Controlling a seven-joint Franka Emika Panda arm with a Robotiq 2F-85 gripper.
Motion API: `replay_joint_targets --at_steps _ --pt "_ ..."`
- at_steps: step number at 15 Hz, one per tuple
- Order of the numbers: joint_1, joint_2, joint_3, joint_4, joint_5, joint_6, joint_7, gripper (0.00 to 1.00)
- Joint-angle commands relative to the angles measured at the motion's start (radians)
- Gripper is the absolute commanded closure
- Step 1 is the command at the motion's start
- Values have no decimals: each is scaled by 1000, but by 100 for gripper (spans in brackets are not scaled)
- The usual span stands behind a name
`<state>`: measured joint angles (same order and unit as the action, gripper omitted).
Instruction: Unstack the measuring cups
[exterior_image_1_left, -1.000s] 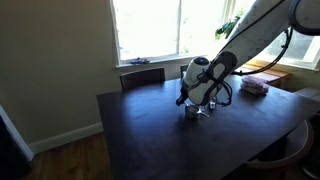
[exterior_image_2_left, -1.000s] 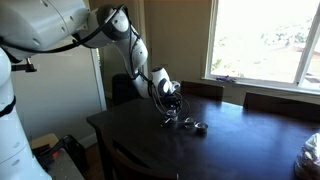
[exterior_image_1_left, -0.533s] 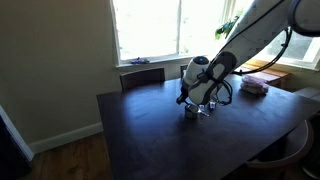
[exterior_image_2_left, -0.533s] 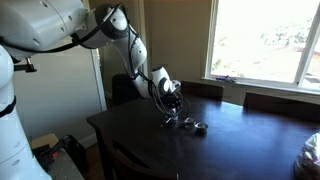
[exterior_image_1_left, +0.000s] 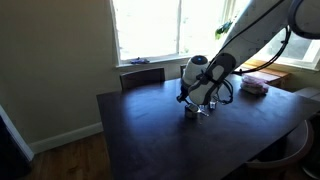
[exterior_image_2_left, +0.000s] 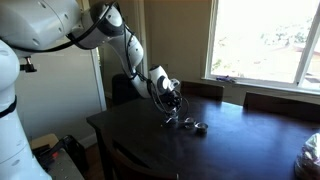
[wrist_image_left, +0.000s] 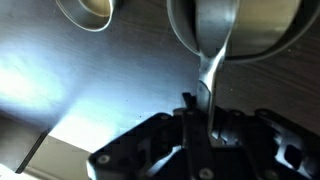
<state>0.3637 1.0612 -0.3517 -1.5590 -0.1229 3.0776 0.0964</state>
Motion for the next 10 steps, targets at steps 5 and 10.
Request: replay_joint_targets --at_steps 5,10 --pt "109 -77 -75 -135 3 44 68 95" --pt "151 -111 -90 -197 2 91 51 95"
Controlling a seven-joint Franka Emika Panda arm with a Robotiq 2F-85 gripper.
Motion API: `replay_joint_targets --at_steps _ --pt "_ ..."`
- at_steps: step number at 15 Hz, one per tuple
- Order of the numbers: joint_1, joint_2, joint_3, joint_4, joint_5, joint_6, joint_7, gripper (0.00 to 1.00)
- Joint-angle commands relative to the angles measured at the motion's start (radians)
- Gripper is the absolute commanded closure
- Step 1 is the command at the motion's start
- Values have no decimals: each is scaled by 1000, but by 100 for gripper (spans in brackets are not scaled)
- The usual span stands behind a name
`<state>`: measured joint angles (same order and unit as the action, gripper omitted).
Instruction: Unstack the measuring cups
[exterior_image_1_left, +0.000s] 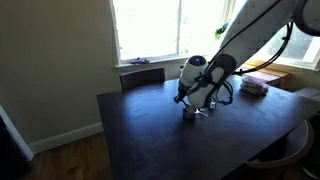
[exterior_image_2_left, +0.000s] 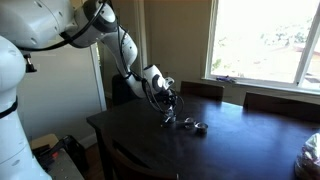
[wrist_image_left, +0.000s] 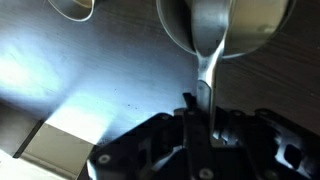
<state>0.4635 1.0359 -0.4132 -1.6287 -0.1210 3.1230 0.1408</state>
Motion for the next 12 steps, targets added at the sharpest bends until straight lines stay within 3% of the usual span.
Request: replay_joint_targets --at_steps 1,12 --pt "58 -103 -29 -150 -4 58 -4 95" --pt "172 -271 -98 -369 29 198 -78 96"
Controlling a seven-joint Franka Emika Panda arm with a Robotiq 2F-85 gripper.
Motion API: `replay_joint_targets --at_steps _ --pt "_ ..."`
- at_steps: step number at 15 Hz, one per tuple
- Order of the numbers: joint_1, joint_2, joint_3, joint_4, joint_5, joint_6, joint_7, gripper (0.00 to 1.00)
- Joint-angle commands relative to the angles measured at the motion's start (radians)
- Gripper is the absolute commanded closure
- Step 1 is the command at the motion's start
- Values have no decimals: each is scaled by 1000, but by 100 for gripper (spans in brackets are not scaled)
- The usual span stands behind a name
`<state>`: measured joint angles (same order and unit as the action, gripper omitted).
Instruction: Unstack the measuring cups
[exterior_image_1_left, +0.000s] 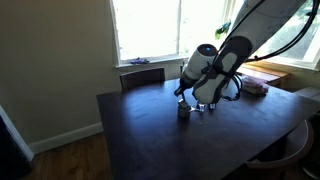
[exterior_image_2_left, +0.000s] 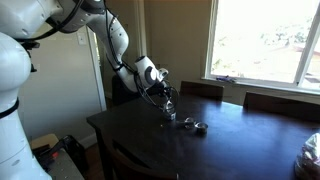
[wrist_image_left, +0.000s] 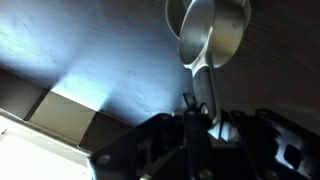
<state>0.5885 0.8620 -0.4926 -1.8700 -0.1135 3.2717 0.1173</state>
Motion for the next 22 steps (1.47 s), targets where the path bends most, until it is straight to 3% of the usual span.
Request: replay_joint_targets --at_steps 1,10,11,12,14,18,19,22 --pt "44 -116 -5 -142 18 54 -70 96" --pt "-30 -282 148 -261 -33 30 -220 96" --pt "-83 -304 205 -275 -46 24 -238 70" --pt "-122 -319 249 -286 -54 20 -249 69" --pt "-260 -344 393 -311 -70 2 -263 57" --pt "-565 -339 701 -346 -42 -49 -243 31" --pt "-644 -308 772 -308 -34 -88 -239 26" --pt "-787 -267 897 -245 28 -195 -247 5"
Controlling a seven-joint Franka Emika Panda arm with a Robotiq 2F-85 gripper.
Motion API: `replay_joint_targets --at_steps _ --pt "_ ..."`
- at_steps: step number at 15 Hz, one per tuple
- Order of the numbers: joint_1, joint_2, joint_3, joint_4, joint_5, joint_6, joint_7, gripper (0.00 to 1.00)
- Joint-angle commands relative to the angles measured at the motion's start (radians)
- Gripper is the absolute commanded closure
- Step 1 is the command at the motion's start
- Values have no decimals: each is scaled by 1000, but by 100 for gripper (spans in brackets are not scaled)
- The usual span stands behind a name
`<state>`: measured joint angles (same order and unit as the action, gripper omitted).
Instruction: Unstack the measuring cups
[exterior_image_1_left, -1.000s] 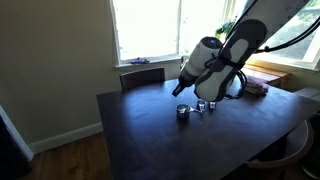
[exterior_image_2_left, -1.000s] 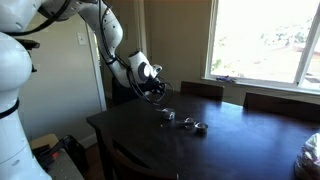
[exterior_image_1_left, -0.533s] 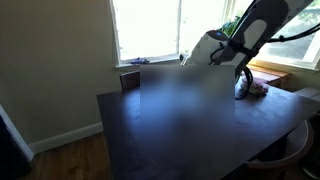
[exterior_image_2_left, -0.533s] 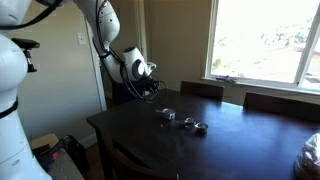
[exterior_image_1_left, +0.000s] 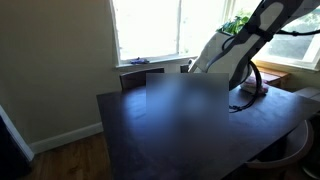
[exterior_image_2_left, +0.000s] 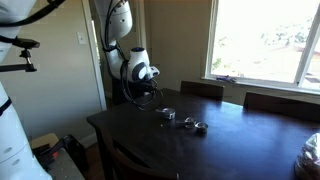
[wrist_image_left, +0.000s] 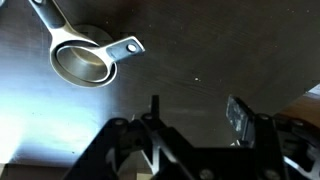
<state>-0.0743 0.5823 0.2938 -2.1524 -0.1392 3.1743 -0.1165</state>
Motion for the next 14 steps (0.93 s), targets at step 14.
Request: replay_joint_targets --at_steps 14 --pt "-95 50 69 128 279 -183 52 0"
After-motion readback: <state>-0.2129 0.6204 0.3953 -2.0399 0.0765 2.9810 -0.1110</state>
